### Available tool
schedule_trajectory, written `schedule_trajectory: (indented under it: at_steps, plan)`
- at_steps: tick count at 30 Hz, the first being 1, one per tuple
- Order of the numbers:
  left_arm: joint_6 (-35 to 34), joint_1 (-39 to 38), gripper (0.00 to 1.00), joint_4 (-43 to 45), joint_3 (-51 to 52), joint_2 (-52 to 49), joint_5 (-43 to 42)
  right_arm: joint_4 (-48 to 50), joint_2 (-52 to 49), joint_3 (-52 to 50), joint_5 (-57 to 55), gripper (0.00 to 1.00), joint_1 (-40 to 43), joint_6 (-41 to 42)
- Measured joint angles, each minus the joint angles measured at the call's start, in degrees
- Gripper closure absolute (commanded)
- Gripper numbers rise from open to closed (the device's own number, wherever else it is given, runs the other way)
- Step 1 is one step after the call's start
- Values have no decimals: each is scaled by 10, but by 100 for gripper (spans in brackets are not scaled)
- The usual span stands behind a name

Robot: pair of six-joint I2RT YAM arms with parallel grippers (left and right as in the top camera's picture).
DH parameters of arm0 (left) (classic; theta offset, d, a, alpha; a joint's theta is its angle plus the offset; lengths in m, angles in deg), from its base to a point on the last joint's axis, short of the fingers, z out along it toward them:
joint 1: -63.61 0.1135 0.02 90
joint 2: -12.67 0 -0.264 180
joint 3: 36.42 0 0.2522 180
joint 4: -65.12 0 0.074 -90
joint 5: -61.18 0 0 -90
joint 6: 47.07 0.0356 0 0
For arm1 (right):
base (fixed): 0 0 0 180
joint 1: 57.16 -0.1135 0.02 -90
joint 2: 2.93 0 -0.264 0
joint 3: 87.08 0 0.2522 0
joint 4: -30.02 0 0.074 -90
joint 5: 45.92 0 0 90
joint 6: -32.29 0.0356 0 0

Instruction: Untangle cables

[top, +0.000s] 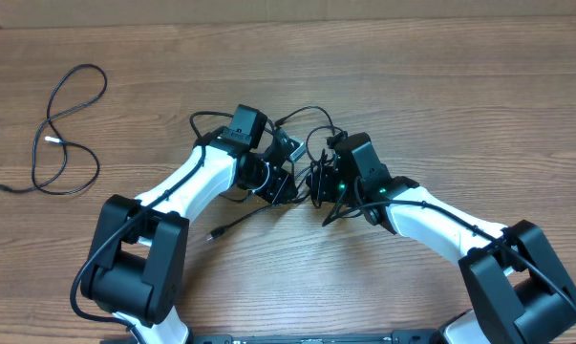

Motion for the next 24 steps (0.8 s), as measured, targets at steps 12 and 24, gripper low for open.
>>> schedule_trajectory:
  at_steps: [12,24]
  plan:
    - [-9,0,70,-2,0,0,-3,0,0,0,0,93,0,0]
    - [1,0,31,-23,0,0,-60,0,0,0,0,92,0,0]
